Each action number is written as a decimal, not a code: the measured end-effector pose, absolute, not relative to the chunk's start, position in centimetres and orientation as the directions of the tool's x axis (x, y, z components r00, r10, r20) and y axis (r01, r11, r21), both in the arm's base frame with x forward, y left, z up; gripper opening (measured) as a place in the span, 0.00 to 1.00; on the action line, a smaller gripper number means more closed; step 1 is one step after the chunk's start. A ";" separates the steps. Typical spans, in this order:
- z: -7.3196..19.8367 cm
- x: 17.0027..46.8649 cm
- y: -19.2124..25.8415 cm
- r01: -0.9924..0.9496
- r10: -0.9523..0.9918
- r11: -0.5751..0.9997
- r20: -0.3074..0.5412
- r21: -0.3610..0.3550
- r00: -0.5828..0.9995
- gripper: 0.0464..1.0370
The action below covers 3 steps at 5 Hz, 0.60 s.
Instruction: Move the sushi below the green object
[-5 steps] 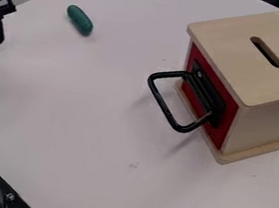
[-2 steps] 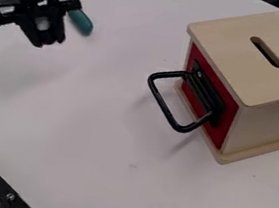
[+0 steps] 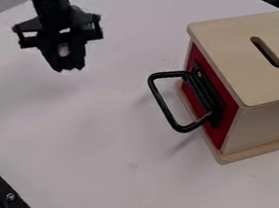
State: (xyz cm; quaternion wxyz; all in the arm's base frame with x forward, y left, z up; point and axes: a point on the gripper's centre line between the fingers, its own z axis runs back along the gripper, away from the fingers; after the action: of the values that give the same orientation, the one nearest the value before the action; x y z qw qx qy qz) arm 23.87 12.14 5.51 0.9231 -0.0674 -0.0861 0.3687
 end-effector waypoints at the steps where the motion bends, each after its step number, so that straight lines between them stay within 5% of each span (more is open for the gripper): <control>1: 3.5 24.8 12.0 -0.677 0.697 0.713 0.089 -0.180 0.711 0.33; 3: 1.1 26.4 12.7 -0.691 0.708 0.702 0.070 -0.172 0.702 0.33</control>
State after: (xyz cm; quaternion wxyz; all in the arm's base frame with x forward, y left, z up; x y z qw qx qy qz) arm 26.43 12.72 1.14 0.9202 -0.0665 -0.0654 0.3802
